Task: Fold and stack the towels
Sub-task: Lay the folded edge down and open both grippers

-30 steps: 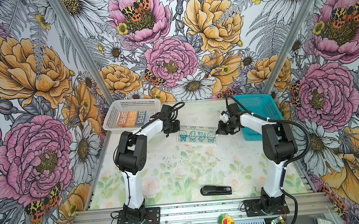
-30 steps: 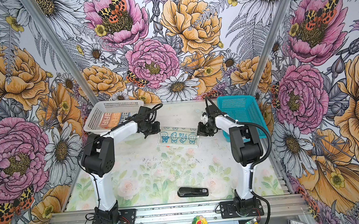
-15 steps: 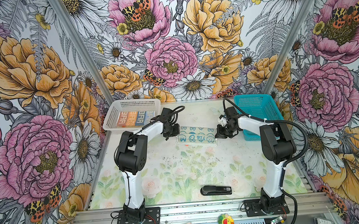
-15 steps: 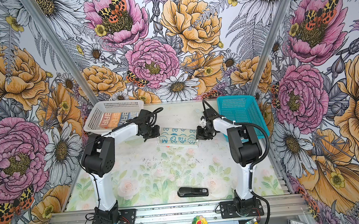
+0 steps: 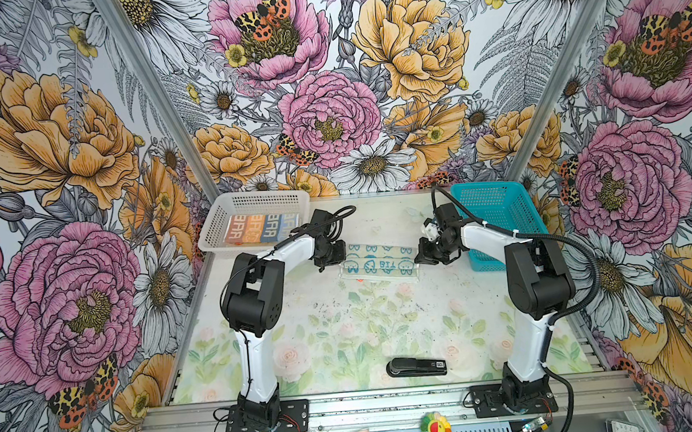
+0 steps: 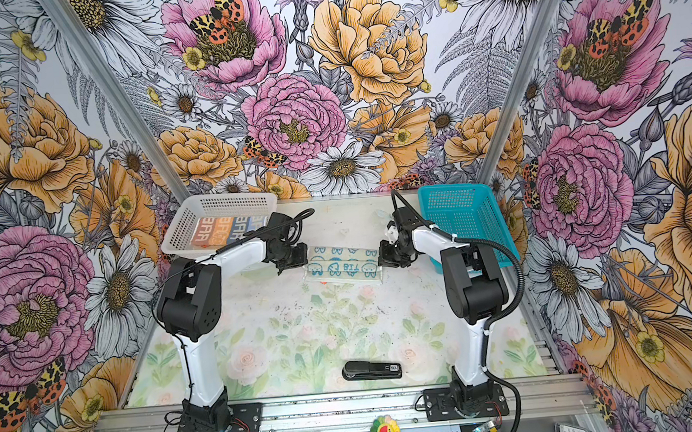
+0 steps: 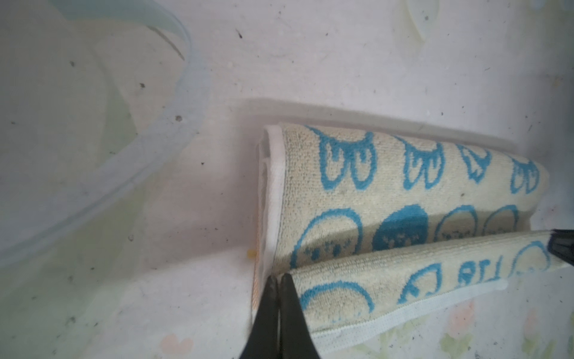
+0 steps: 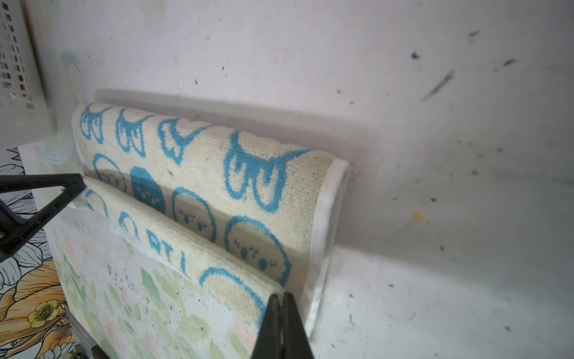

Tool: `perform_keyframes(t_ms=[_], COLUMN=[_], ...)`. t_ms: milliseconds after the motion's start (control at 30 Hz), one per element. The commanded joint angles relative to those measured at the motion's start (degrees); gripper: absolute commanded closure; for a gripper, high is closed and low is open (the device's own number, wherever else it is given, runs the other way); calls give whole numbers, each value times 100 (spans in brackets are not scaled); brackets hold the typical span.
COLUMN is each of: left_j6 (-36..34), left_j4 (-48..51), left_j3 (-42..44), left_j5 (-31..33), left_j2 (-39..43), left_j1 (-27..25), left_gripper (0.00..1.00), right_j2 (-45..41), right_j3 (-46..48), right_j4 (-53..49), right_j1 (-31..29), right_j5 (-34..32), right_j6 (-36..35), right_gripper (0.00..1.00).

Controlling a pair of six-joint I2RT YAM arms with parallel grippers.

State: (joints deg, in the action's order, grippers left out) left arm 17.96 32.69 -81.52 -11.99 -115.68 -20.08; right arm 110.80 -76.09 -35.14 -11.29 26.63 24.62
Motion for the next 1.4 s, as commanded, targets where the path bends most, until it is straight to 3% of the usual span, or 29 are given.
perform_keyframes(t_ms=[0,433,500,567,667,933,1100,1267,1367], left_j6=[59,85,109,142,147,249,487,956,1172], left_j4=[-25,-43,-38,-35,-37,-28,-96,-540,-818], left_j3=[153,110,123,121,115,55,78,281,451], left_j5=[351,298,285,244,205,75,-257,-772,-937], left_j2=[197,107,149,192,270,651,993,1042,946], left_j1=[30,-56,-76,-91,-131,-195,-250,-387,-443], left_gripper=[100,100,90,75,61,36,1,1,1], right_j2=[-158,97,91,66,38,-339,-654,-823,-823], right_j3=[92,298,279,247,209,200,243,230,266], right_j4=[-37,22,21,15,11,4,9,44,193], right_j1=[84,74,81,66,49,-2,-61,-255,-352], right_j5=[-227,-316,-297,-281,-232,-162,-108,-49,140], right_j6=[12,-74,-80,-80,-62,-19,40,156,324], right_gripper=[100,100,100,92,84,54,36,16,10])
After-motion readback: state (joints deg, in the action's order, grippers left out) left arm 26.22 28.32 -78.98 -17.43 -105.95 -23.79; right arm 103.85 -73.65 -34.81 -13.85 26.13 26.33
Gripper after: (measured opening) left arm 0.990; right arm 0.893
